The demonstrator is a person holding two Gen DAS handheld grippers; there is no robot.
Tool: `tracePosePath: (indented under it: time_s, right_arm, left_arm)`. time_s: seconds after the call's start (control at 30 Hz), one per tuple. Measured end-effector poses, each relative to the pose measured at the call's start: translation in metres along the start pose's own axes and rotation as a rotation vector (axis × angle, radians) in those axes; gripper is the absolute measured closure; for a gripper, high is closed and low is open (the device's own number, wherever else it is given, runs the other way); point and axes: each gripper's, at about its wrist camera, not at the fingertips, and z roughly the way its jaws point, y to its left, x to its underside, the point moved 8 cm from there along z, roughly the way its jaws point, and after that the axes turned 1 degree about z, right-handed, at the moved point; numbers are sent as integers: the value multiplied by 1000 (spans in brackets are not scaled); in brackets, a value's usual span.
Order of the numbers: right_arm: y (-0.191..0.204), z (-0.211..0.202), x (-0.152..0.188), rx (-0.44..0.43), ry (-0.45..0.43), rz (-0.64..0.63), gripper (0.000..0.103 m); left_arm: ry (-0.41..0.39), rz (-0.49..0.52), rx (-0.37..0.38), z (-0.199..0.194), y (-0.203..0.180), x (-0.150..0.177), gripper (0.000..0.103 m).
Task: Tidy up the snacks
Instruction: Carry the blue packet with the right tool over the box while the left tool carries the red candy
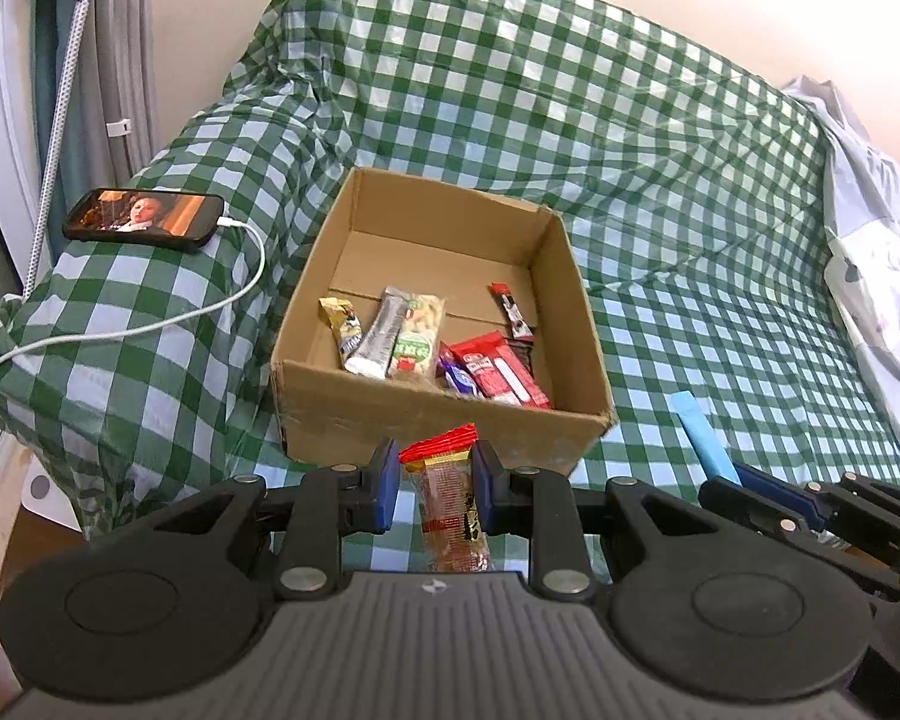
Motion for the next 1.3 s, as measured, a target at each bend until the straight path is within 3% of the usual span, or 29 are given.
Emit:
tracePosePath:
  time_s: [0.7,1.3]
  right_arm:
    - [-28,85,-45,10,34,31,89]
    - [-55,169,-60,18,75,72,89]
  left_arm:
    - [-8,-5,-2,78,2,-80,75]
    - [31,14,-18,163,7,-121,75]
